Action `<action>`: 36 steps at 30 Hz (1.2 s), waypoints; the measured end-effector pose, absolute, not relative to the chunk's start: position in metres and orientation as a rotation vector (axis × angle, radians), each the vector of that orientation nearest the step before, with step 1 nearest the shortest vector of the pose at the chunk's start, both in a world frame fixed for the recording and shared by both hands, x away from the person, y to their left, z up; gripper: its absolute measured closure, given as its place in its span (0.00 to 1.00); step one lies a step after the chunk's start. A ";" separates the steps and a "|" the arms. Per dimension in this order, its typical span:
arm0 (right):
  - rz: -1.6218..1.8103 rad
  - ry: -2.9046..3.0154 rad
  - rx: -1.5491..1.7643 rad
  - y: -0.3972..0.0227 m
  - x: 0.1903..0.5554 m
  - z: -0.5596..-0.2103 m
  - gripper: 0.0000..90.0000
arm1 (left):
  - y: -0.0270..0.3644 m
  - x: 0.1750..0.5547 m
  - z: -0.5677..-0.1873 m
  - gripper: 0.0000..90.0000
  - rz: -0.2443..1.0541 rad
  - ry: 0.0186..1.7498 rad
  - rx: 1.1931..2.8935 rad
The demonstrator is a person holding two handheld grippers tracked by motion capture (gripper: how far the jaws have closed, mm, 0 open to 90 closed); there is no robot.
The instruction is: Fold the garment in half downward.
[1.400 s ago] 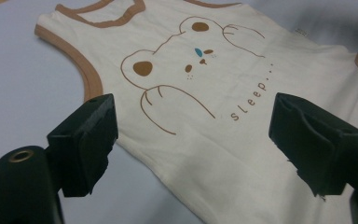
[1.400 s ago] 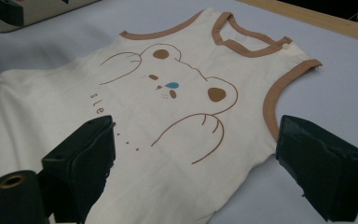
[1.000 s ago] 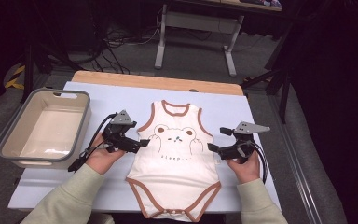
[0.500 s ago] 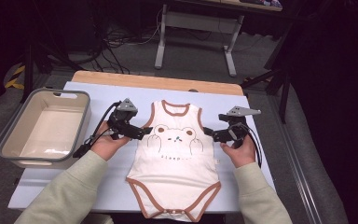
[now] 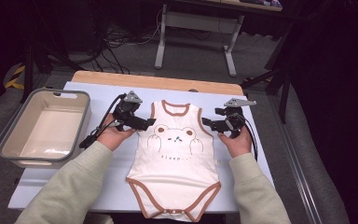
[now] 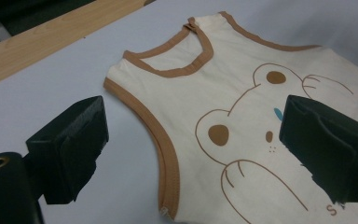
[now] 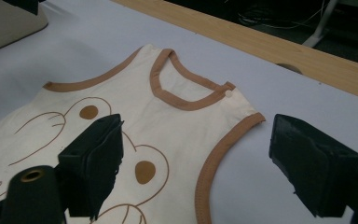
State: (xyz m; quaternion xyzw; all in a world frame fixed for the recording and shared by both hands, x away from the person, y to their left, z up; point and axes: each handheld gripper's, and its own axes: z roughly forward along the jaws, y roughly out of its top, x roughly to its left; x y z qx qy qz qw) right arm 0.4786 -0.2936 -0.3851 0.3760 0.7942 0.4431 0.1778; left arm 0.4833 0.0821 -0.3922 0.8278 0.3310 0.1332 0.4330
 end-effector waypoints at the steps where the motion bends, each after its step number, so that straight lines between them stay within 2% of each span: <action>1: 1.246 2.240 1.070 -0.293 0.479 -0.386 0.23 | 0.082 0.485 -0.393 0.11 0.331 0.843 2.058; 6: 1.233 2.200 1.157 -0.291 0.486 -0.393 0.28 | 0.075 0.491 -0.400 0.14 0.377 0.912 2.031; 17: 1.234 2.149 1.176 -0.282 0.502 -0.412 0.32 | 0.061 0.511 -0.421 0.18 0.440 0.936 1.989; 26: 1.190 2.138 1.217 -0.277 0.514 -0.426 0.35 | 0.058 0.525 -0.437 0.20 0.433 1.004 1.996; 30: 1.154 2.133 1.234 -0.275 0.520 -0.432 0.38 | 0.060 0.530 -0.443 0.25 0.438 1.023 1.972; 36: 1.114 2.137 1.272 -0.273 0.531 -0.442 0.41 | 0.056 0.537 -0.451 0.27 0.442 1.061 2.009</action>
